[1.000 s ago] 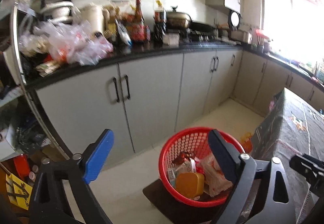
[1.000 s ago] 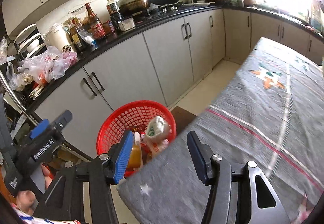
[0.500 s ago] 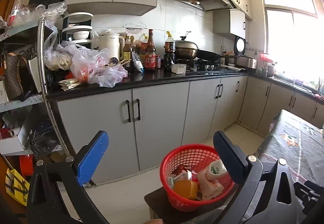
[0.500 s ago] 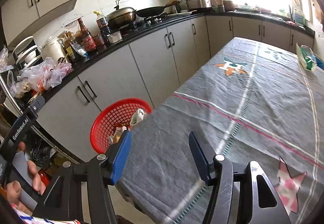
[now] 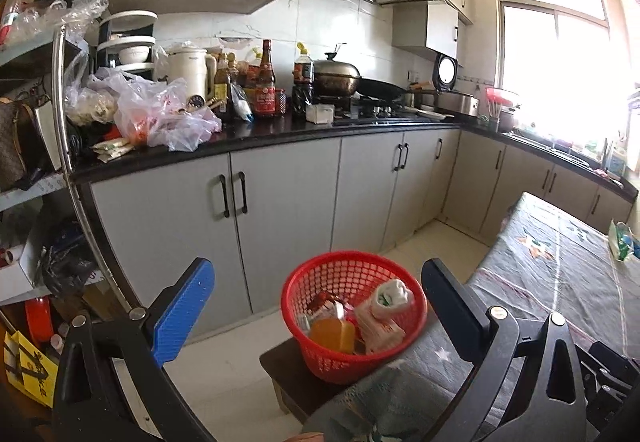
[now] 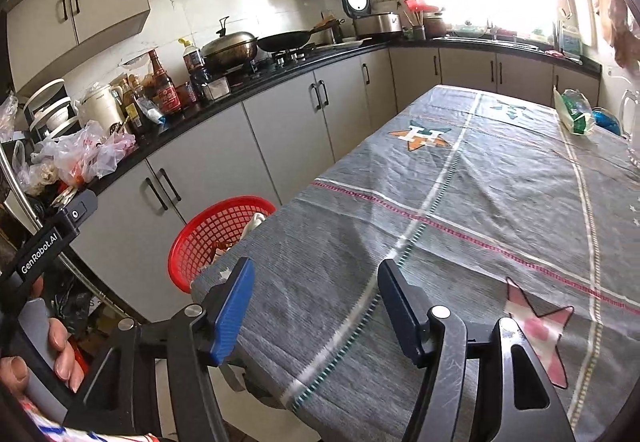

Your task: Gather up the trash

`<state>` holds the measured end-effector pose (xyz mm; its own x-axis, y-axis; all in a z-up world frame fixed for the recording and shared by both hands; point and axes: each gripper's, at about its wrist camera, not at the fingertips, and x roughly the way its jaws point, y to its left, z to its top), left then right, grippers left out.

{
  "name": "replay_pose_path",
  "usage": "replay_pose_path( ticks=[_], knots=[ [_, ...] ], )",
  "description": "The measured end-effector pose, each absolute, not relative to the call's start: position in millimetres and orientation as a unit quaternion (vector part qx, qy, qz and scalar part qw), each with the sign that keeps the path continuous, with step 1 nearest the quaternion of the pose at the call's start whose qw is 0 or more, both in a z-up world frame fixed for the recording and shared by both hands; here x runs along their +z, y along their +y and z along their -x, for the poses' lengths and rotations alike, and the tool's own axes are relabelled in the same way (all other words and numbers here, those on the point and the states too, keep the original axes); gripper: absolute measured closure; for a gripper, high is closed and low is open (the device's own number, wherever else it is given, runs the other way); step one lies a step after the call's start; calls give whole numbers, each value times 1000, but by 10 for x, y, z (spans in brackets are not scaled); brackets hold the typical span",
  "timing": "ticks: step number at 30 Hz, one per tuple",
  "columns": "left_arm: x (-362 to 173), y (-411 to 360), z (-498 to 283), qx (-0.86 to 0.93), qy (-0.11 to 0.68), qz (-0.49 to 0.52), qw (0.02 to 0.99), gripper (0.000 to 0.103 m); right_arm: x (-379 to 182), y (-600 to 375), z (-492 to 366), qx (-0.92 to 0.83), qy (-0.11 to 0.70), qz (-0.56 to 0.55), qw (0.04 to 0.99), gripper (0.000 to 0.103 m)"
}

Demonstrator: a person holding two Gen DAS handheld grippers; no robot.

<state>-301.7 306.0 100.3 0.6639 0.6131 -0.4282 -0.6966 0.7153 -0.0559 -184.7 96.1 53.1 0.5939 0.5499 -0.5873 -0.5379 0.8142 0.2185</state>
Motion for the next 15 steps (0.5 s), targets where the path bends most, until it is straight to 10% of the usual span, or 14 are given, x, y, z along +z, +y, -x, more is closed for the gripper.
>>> replay_pose_path(
  ticks=[15],
  knots=[
    [1039,2864,3093,353,190,89,912,0,566,782,1968,296,319,-15,900,33]
  ],
)
